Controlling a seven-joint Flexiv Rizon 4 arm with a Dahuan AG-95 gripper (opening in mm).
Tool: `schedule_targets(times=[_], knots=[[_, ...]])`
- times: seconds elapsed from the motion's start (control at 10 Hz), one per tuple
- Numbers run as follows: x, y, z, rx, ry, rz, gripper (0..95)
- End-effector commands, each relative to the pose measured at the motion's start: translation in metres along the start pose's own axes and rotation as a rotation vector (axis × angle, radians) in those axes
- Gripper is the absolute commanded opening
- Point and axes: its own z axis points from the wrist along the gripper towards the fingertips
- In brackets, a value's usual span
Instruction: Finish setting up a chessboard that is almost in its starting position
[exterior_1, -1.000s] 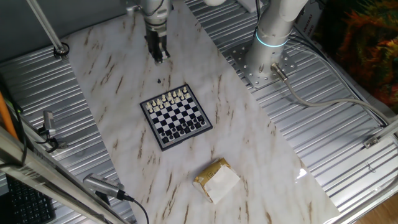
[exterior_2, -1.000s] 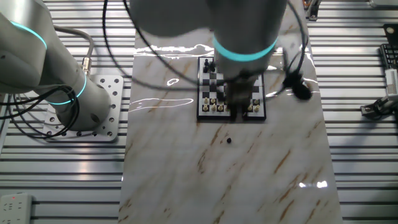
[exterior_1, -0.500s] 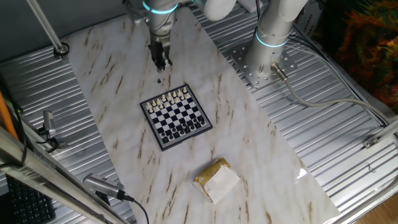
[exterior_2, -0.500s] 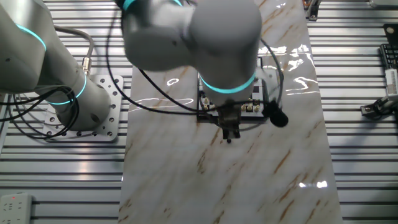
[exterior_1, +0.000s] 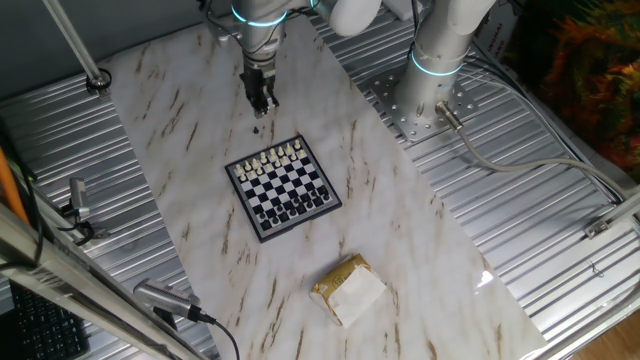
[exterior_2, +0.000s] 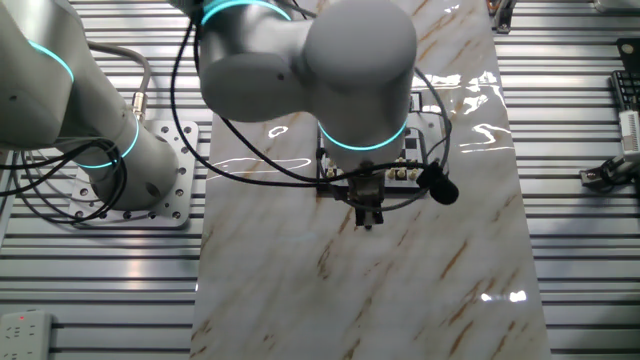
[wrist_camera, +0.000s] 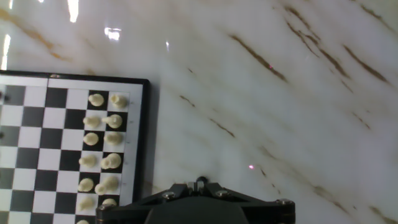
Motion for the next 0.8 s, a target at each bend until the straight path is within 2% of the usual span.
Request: schedule_targets(times=[0.1, 0.6, 0.8], knots=[[-0.003, -0.001, 0.009, -0.001, 0.000, 0.002, 0.0], [-0.002, -0.004, 0.020, 0.000, 0.002, -0.003, 0.0], [-0.002, -0.005, 0.028, 0.000, 0.000, -0.003, 0.0]])
